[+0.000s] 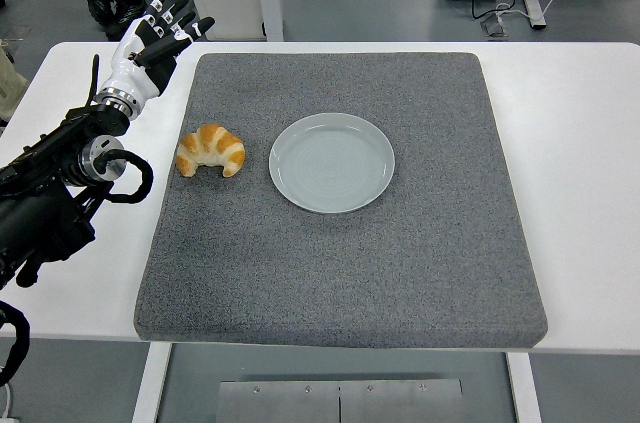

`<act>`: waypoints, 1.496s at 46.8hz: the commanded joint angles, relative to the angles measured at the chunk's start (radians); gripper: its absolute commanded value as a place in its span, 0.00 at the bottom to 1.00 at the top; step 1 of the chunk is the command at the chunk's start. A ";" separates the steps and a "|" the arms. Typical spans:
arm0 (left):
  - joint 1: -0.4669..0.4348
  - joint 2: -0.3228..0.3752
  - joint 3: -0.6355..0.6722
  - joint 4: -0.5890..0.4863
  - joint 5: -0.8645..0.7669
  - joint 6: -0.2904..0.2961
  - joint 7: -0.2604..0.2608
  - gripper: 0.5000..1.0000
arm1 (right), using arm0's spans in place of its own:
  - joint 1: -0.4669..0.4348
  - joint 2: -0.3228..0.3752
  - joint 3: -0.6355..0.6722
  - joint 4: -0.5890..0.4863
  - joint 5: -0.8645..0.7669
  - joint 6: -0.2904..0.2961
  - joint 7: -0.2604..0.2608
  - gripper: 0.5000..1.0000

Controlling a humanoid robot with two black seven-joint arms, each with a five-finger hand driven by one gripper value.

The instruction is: Place the bread on the plate

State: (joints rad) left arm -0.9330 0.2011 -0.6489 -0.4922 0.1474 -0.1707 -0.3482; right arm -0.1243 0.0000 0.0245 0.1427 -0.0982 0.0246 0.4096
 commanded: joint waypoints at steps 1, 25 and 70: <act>-0.001 0.000 0.003 0.000 0.001 0.000 0.000 0.96 | 0.000 0.000 0.000 0.000 0.000 0.000 0.000 1.00; -0.015 0.006 -0.020 0.000 -0.002 0.002 -0.002 0.96 | 0.000 0.000 0.000 0.000 0.000 0.000 0.000 1.00; 0.037 0.342 0.041 -0.591 0.008 0.131 0.051 0.96 | 0.000 0.000 0.000 0.000 0.000 0.000 0.000 1.00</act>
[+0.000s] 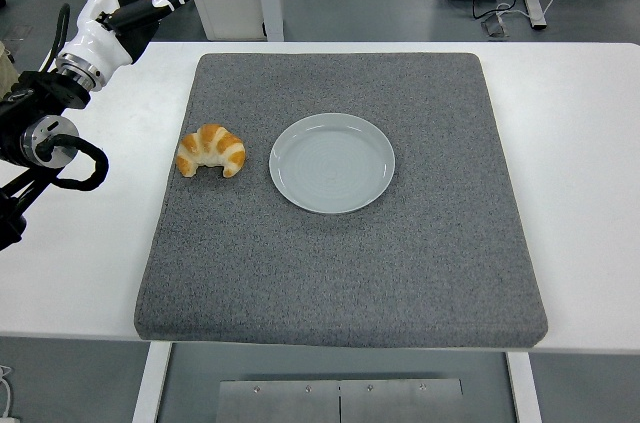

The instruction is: Place the bread on the plate

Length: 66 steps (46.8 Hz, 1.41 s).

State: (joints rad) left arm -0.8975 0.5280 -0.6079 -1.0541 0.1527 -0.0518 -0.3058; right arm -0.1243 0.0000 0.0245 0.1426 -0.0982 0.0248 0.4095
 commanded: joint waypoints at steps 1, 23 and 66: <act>0.002 0.021 0.000 -0.036 0.007 0.015 0.011 0.96 | 0.000 0.000 0.000 0.000 0.000 0.000 0.000 1.00; 0.034 0.173 0.013 -0.216 0.073 0.021 0.022 0.96 | 0.000 0.000 0.000 0.000 0.000 0.000 0.000 1.00; 0.129 0.293 0.206 -0.368 0.631 0.227 0.065 0.96 | 0.000 0.000 0.000 0.000 0.000 0.000 0.000 1.00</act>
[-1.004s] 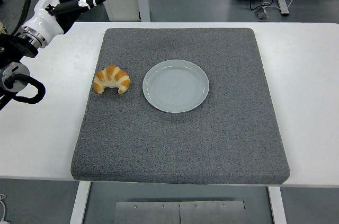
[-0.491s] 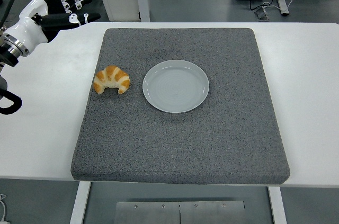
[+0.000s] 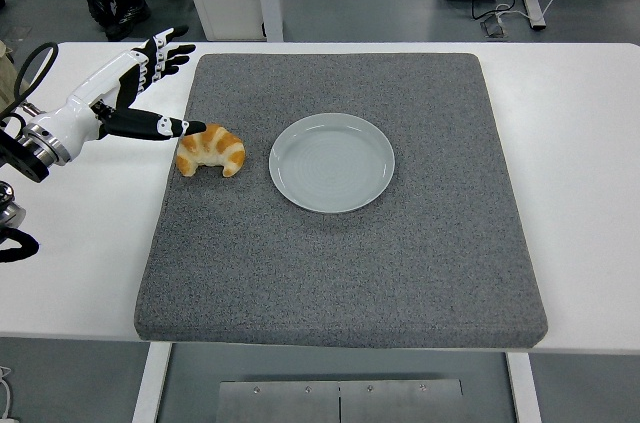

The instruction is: Place the bread on the plate

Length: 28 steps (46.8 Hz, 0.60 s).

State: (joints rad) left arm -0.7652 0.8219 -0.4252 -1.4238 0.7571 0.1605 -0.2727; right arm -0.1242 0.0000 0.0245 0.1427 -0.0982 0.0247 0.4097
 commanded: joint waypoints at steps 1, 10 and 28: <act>-0.003 -0.001 0.029 0.002 0.031 0.016 0.047 0.96 | 0.000 0.000 0.000 0.000 0.000 0.000 0.000 1.00; -0.008 -0.006 0.072 0.005 0.116 0.017 0.124 0.96 | 0.000 0.000 0.000 0.000 0.000 0.000 0.000 1.00; -0.029 -0.084 0.077 0.105 0.208 0.021 0.176 0.94 | 0.000 0.000 0.000 0.000 0.000 0.000 0.000 1.00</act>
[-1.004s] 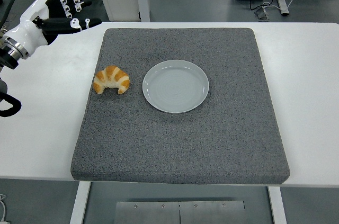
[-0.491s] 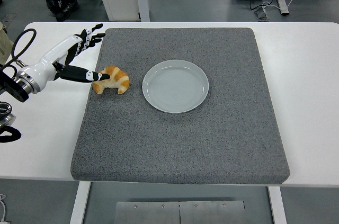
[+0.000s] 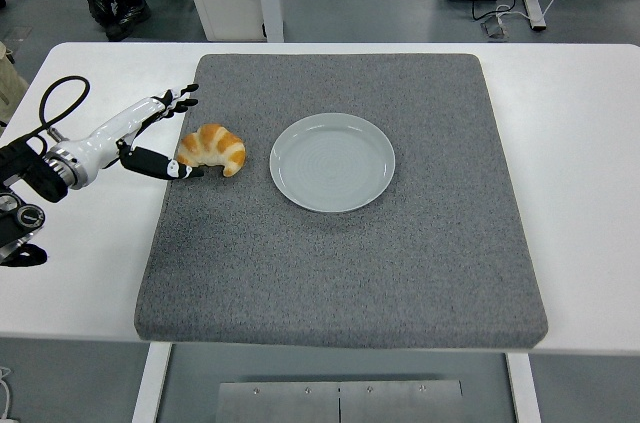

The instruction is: Place the bread on the plate

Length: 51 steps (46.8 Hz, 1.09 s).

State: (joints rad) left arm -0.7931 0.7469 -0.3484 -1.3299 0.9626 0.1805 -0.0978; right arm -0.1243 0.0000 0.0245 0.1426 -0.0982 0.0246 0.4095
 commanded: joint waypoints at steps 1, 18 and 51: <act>-0.003 -0.009 0.000 0.015 0.004 0.000 0.001 0.94 | 0.000 0.000 0.000 0.000 0.000 0.001 0.000 1.00; -0.012 -0.014 0.003 0.063 0.160 0.000 0.000 0.94 | 0.000 0.000 0.000 0.000 0.000 0.000 0.000 1.00; -0.026 -0.172 0.016 0.245 0.209 0.002 -0.011 0.92 | 0.000 0.000 0.000 0.000 0.000 0.000 0.000 1.00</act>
State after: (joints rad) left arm -0.8164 0.5821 -0.3327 -1.0961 1.1704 0.1819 -0.1069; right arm -0.1242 0.0000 0.0245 0.1427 -0.0982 0.0247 0.4096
